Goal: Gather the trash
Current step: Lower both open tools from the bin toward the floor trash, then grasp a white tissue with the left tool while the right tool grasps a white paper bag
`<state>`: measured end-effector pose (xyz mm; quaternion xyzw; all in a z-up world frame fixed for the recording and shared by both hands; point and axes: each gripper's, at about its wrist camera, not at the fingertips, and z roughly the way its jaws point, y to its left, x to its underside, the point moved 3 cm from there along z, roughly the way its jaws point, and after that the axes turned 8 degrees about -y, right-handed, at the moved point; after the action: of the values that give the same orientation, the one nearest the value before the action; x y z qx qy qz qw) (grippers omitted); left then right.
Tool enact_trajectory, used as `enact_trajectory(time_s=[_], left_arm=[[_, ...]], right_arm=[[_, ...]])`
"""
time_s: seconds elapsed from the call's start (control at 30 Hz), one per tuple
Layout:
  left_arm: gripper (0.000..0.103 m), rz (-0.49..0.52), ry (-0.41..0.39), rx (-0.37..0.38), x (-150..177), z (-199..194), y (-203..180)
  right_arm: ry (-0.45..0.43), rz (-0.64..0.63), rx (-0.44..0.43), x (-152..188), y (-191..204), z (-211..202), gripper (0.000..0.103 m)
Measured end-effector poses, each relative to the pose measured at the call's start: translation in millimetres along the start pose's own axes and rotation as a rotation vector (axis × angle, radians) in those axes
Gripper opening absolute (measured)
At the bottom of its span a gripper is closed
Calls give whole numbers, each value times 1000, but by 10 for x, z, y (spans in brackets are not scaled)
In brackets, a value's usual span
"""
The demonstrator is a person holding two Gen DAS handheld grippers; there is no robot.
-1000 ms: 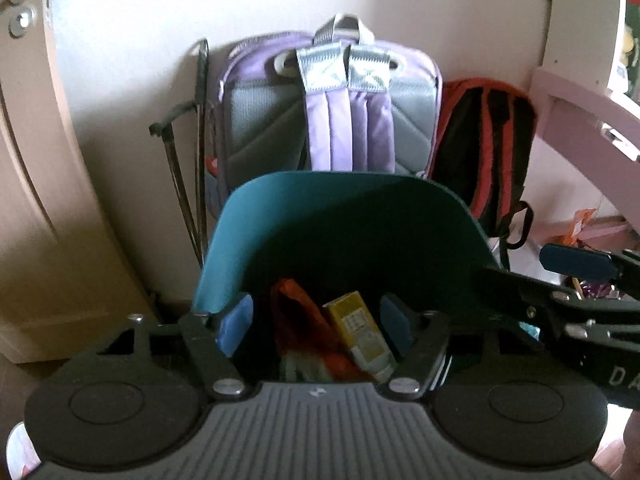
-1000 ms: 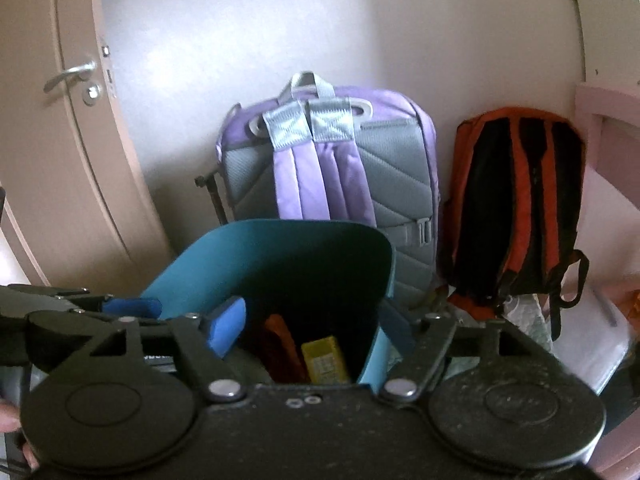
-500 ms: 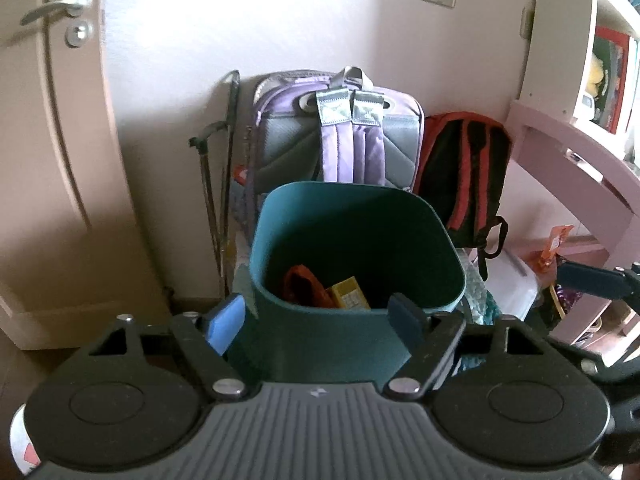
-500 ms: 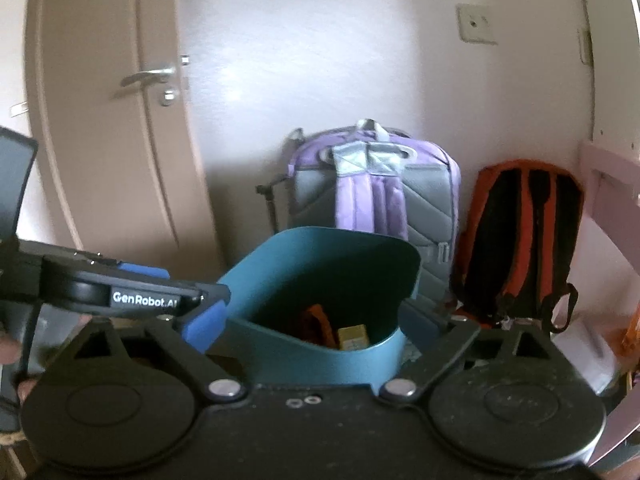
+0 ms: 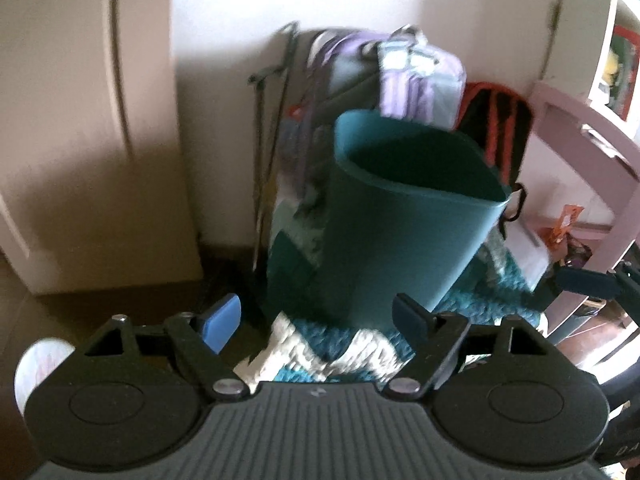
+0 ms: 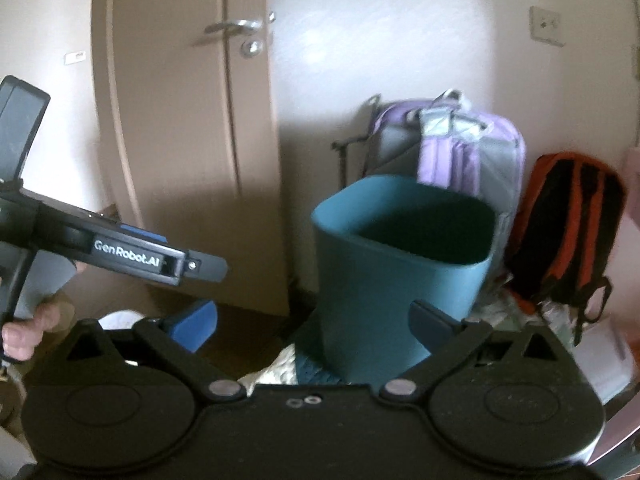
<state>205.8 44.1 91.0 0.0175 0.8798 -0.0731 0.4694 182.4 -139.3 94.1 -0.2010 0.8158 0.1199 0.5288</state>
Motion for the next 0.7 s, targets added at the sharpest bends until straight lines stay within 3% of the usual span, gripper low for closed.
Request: enact_trajectory(time_s=[0.2, 0.43, 0.7], left_arm=[[99, -55, 46, -16, 423, 280, 536], [99, -126, 119, -87, 986, 953, 1194], [99, -200, 266, -188, 1915, 2024, 1888]], right_arm=[[80, -40, -41, 474, 305, 332, 102], [213, -110, -81, 1275, 578, 932, 102], [402, -173, -98, 2362, 731, 1792, 102]])
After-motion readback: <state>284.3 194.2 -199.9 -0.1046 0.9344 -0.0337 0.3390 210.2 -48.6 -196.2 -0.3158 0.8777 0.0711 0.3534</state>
